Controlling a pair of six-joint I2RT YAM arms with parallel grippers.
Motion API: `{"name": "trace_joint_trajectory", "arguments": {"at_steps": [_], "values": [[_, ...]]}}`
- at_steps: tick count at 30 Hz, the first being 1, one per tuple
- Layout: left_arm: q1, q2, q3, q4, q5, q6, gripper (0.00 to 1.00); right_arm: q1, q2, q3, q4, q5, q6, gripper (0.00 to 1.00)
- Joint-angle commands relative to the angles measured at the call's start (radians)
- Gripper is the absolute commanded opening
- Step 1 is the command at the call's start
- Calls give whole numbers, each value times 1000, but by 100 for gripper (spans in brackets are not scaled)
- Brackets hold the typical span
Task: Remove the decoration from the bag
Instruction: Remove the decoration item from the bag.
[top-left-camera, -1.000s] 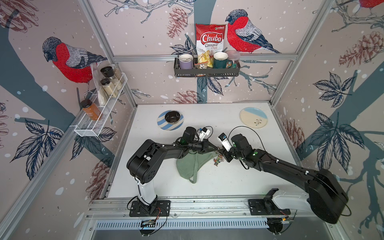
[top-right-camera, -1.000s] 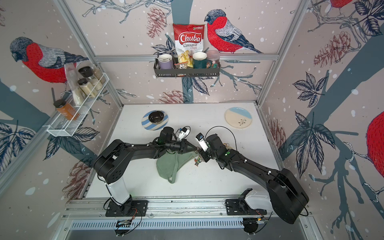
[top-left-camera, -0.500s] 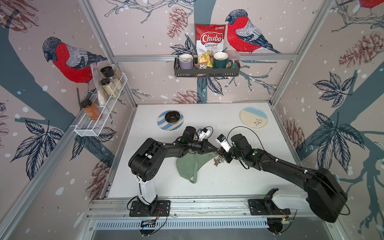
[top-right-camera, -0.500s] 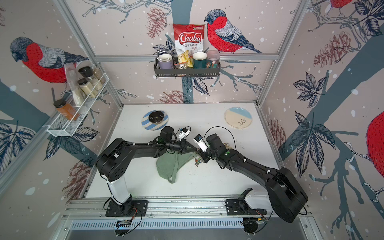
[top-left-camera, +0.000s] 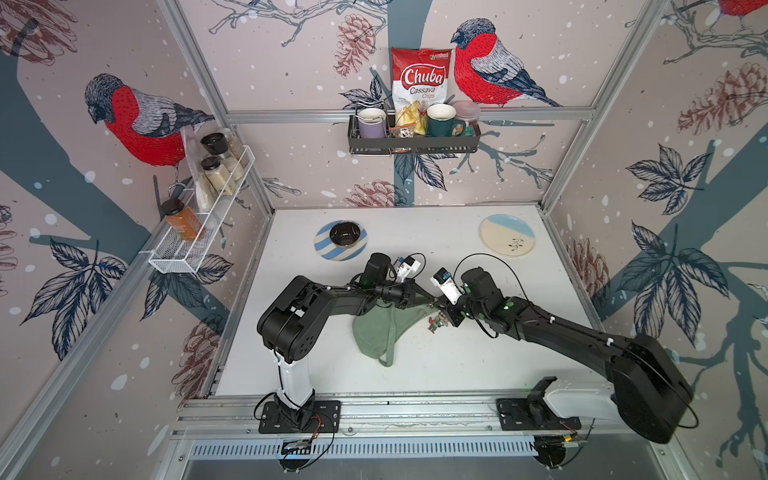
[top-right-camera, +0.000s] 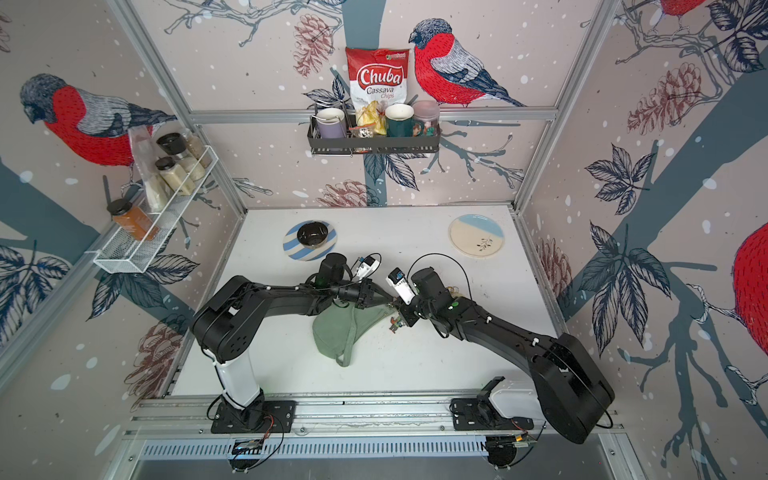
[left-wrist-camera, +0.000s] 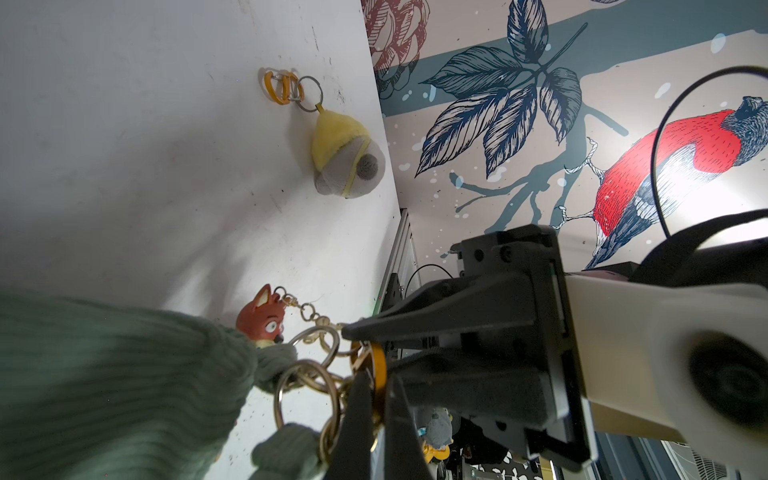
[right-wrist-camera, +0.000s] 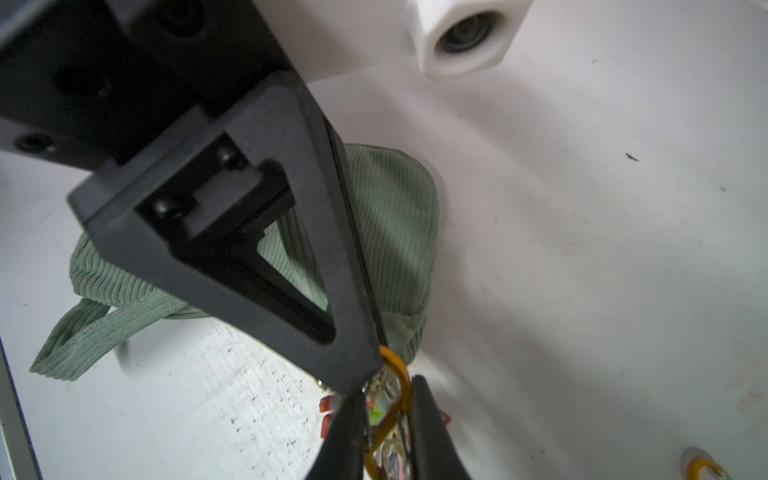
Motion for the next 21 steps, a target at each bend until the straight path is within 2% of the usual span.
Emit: {"name": "trace_joint_trajectory", "arguments": {"at_steps": [1,2,5,7,10,14,19,21], "values": [[3,-21,-10,64,37,-31,0,0,5,20,24,12,23,9],[3,-27,-16,91,36,-52,1,0,9,25,20,19,27,8],[10,-53,-39,156,15,-90,22,-2,25,42,8,38,45,6],[13,-82,-56,161,-13,-67,30,0,35,58,-6,57,68,4],[12,-118,-78,101,-70,37,34,1,48,84,-37,95,120,3],[8,-145,-78,-48,-145,213,35,4,47,104,-62,109,158,3],[-9,-171,-51,-191,-228,367,35,5,58,127,-78,70,235,2],[-11,-176,-48,-203,-249,382,36,14,68,141,-85,70,269,2]]}}
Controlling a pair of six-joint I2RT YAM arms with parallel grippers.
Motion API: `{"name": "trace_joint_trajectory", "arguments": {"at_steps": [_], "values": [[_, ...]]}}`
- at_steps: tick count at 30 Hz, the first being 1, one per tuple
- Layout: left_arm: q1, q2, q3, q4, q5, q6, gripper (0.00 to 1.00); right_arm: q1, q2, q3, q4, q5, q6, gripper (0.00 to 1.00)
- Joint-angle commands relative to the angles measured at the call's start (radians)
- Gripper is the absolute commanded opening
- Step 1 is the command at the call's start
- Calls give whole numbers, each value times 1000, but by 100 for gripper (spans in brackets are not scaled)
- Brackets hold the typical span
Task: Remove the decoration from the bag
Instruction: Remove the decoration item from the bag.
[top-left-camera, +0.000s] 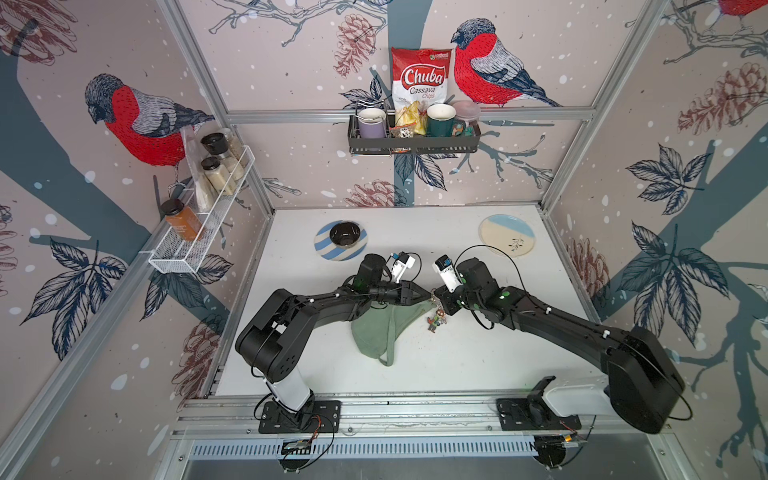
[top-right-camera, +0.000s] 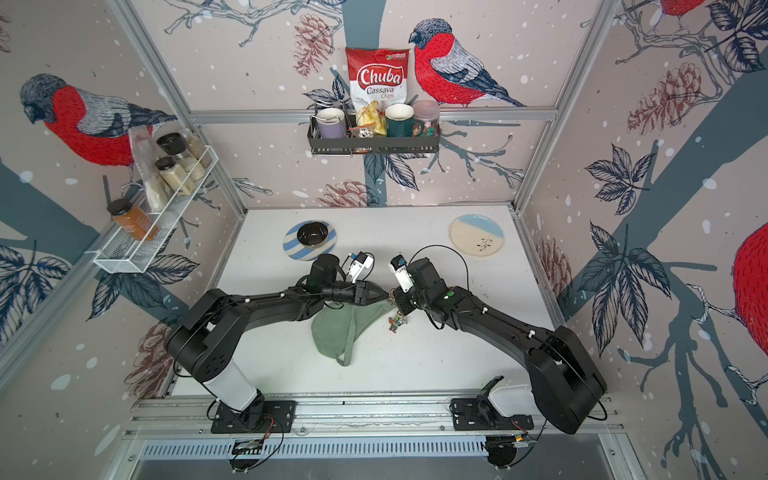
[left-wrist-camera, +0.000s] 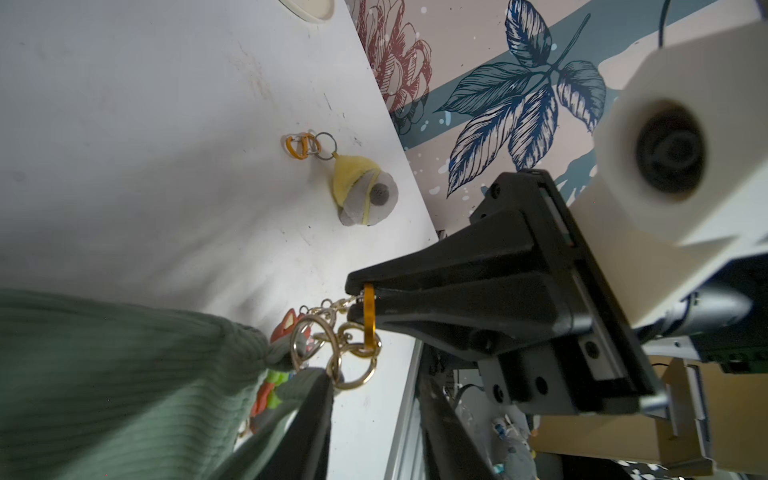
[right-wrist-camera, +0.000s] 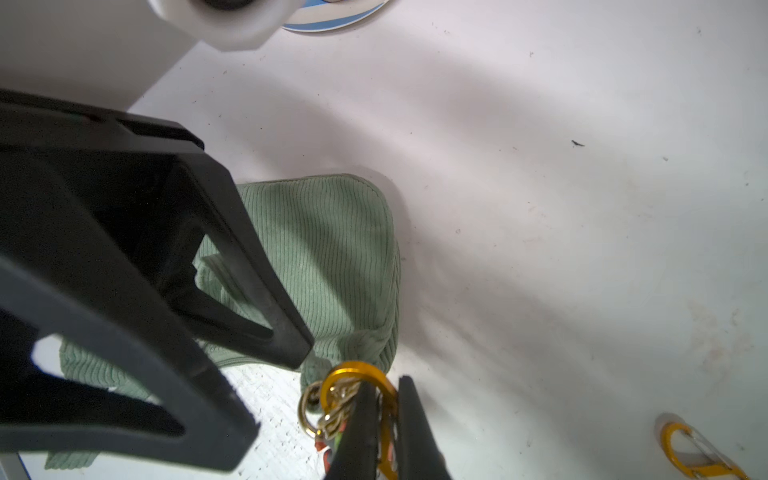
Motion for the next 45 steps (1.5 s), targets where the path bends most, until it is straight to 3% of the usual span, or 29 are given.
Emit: {"name": "trace_joint_trajectory", "arguments": {"at_steps": [1,7,11,16,18,21,25,30,37,45], "values": [[-4,-8,9,-57,-57,107,36,9,13,22,-15,0,89,2],[-50,19,37,-122,-109,218,35,-15,50,52,-13,-19,253,1],[-80,83,19,23,-113,137,28,-15,86,65,11,-18,404,0],[-84,140,10,140,-107,58,5,18,137,107,-62,117,480,0],[-79,124,2,98,-125,79,0,-11,139,102,-97,155,494,0],[-52,64,14,-125,-211,162,0,-43,122,92,-101,114,475,0],[-29,-20,39,-271,-226,203,18,-59,100,91,-117,59,457,4],[-91,-95,-1,-201,-221,185,35,-69,79,89,-114,45,575,5],[-161,-68,-84,153,-307,75,45,-37,38,66,-51,88,818,7],[-184,22,-73,320,-322,32,46,-14,8,67,-44,79,908,9]]}}
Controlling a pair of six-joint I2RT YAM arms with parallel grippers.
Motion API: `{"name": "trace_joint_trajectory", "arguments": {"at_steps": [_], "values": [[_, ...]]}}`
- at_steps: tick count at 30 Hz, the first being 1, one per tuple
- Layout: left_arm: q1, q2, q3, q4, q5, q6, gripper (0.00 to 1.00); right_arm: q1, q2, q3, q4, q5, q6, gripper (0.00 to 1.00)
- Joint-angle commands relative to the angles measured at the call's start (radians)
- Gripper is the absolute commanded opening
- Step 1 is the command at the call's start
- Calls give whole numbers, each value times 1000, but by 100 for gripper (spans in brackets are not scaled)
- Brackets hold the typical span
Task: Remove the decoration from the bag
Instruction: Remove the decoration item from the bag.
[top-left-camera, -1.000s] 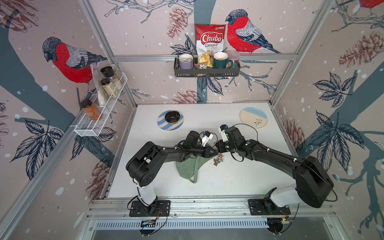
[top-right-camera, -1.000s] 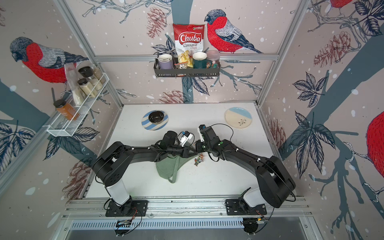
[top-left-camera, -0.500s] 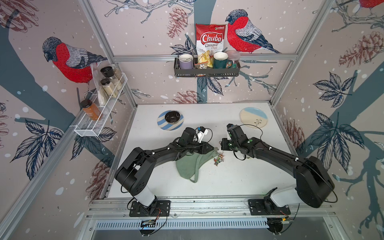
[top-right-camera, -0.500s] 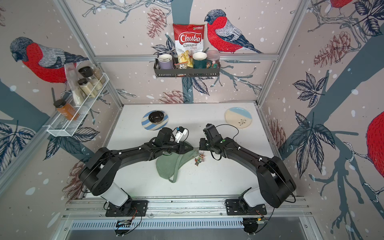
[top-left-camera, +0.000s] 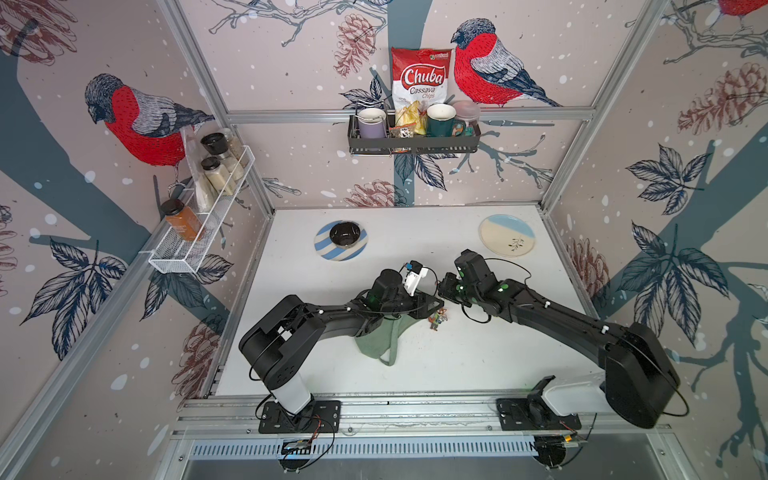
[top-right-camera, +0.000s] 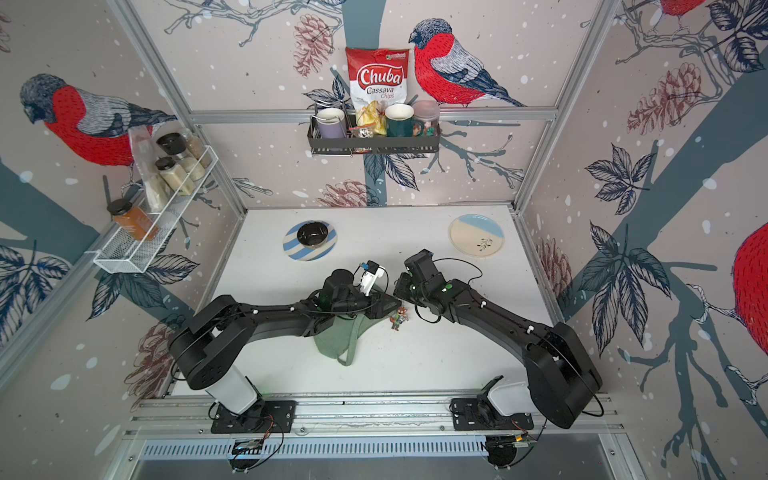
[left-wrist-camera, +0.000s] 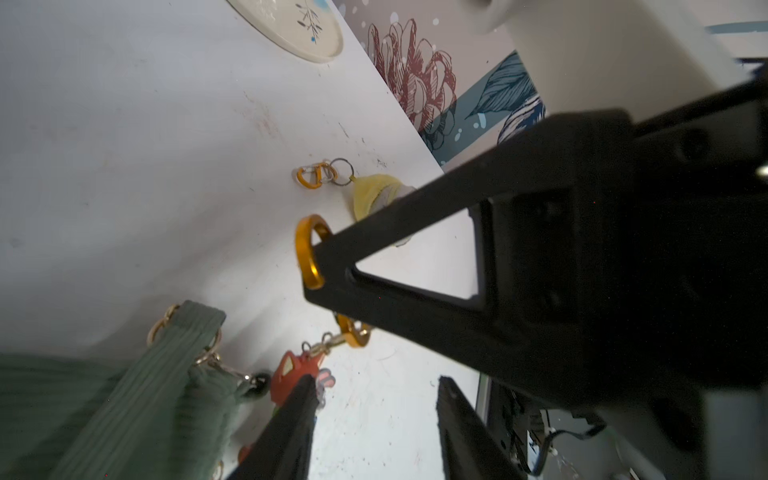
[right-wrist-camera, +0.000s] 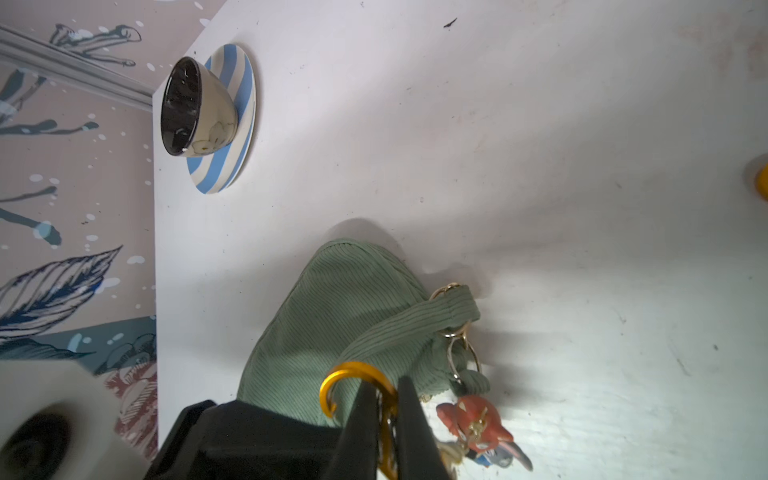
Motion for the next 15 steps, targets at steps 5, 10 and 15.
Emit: {"name": "trace_joint_trajectory", "arguments": {"at_steps": [5,10,15], "values": [[-6,6,-3,113,-25,-3,37,8,-26,-3,45,-2,95,9],[-6,9,6,101,-21,1,25,10,-37,-8,41,-5,104,10],[-6,19,12,88,-23,-5,16,12,-36,-5,44,-18,106,10]]}}
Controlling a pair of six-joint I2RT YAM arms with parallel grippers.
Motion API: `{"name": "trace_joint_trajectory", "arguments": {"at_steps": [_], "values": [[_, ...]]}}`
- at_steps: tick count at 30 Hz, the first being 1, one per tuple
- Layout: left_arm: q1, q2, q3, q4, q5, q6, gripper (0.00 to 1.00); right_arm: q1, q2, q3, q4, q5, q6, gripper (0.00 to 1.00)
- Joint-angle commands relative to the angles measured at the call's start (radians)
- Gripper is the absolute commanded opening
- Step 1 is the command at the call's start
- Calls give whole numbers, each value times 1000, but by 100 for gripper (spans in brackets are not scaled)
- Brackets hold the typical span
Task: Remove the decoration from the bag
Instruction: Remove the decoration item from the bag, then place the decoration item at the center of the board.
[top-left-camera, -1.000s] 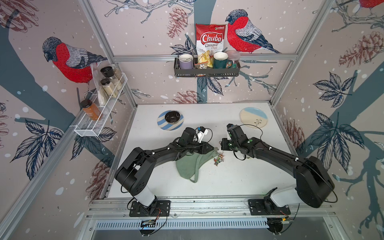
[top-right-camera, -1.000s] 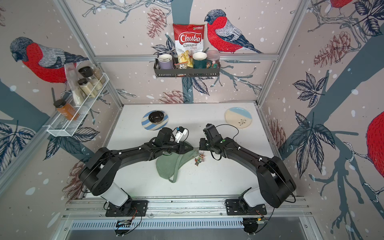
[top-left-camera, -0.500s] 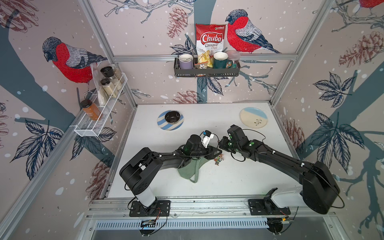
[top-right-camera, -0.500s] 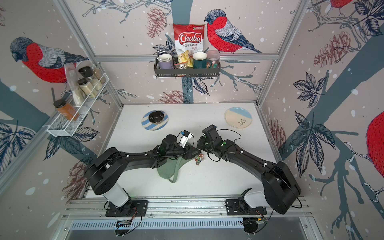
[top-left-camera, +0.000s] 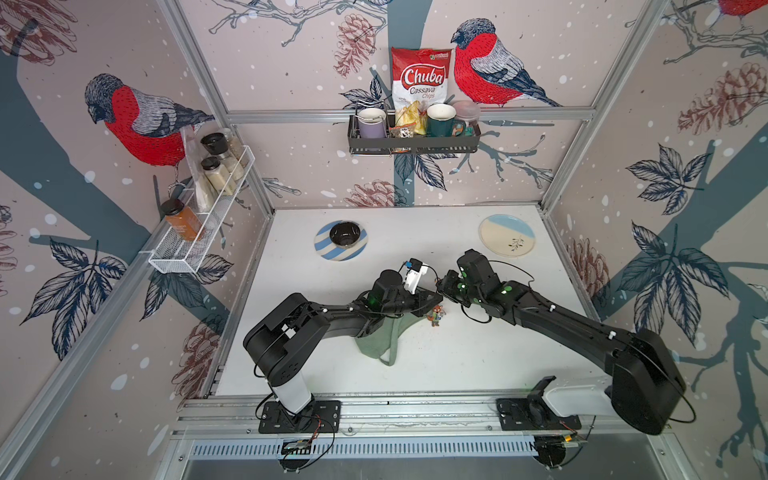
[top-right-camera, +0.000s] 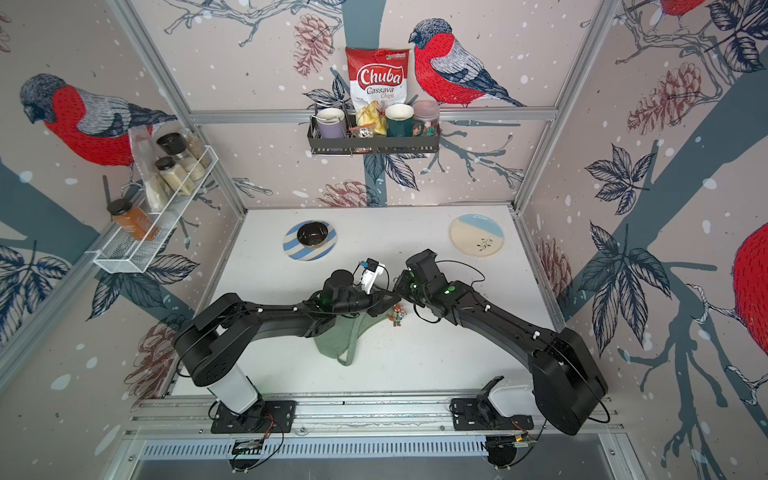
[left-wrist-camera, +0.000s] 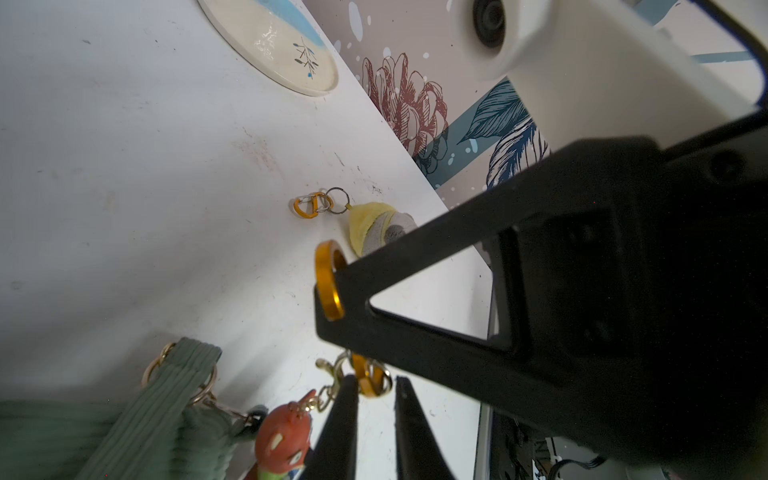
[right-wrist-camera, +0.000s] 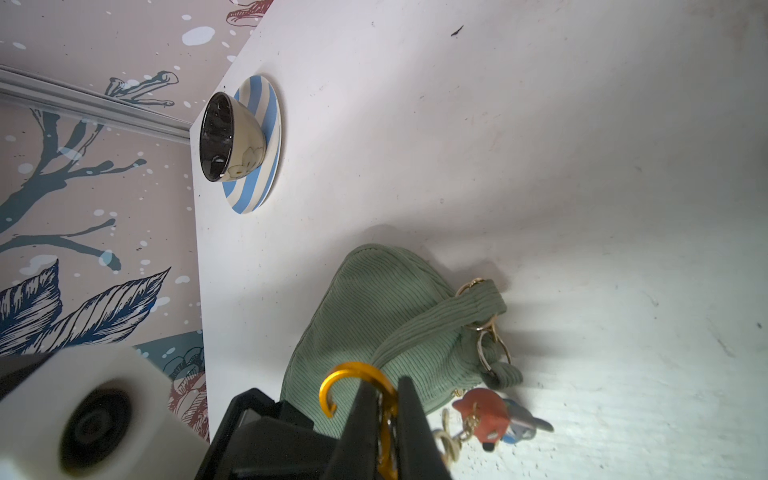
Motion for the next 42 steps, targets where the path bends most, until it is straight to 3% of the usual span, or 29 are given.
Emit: {"name": "trace_joint_trajectory", "arguments": {"at_steps": [1,8,12,14,22,27,32,36,42], "values": [[-1,2,15,17,0,6,16,1,-4,3,19,-17,22,10],[0,8,34,-29,-22,20,20,7,-14,-4,15,-22,33,10],[0,7,35,-23,-9,17,1,2,-20,-15,24,-21,47,12],[1,7,34,-26,-7,21,0,-4,-17,-12,23,-27,47,15],[29,12,47,-108,-40,-4,0,-25,-6,34,-113,-129,-9,39],[60,53,28,-25,-15,-97,0,-50,5,92,-235,-167,-88,58],[74,72,50,-86,17,-95,0,-111,-8,123,-303,-205,-160,63],[56,134,132,-147,65,-100,0,-191,-29,107,-309,-160,-193,63],[-2,281,395,-322,73,-49,0,-298,-66,96,-282,-60,-224,63]]}}
